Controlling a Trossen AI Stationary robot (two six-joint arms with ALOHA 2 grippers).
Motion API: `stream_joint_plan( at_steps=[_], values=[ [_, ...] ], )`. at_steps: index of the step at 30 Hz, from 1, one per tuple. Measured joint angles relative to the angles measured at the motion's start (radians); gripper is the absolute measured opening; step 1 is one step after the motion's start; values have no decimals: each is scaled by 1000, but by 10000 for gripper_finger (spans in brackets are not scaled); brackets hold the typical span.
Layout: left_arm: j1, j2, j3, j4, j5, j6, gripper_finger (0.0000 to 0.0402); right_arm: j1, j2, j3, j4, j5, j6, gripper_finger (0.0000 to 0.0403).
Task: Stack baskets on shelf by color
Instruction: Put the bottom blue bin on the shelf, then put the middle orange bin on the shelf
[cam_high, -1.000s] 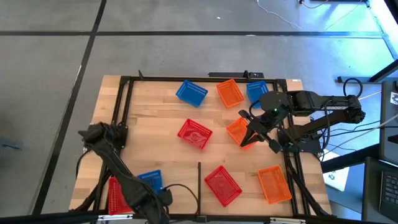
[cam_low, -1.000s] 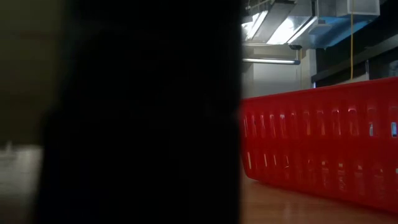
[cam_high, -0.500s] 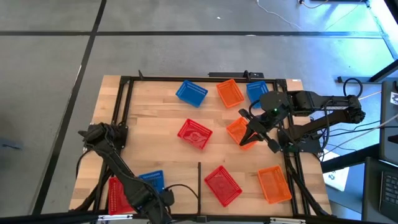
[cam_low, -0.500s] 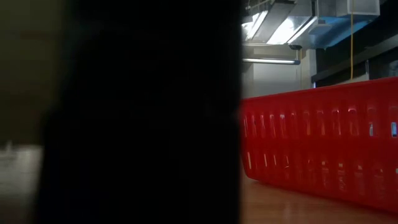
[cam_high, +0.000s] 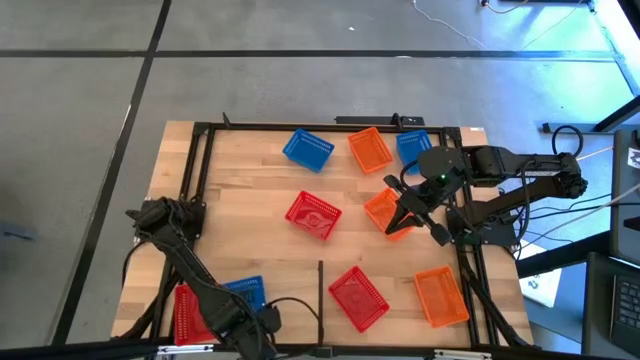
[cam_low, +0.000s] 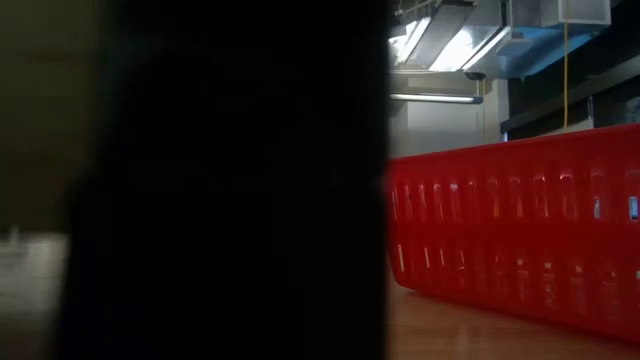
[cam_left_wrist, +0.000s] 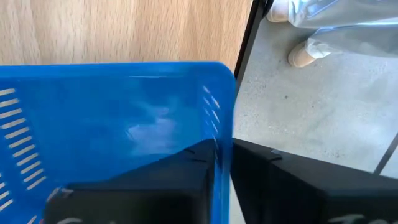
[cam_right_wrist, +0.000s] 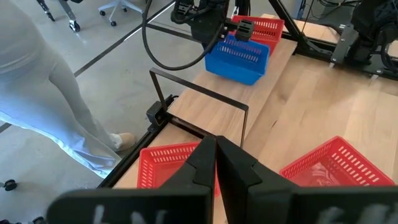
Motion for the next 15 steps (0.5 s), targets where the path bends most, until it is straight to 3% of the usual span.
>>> stream_joint_plan(
  at_steps=[10, 15],
  values=[
    [14, 0, 3, 11, 29, -17, 67, 0, 0, 0, 0, 6, 0, 16],
    [23, -3, 80, -2, -36, -33, 68, 1, -20, 0, 0, 91, 65, 16]
  ],
)
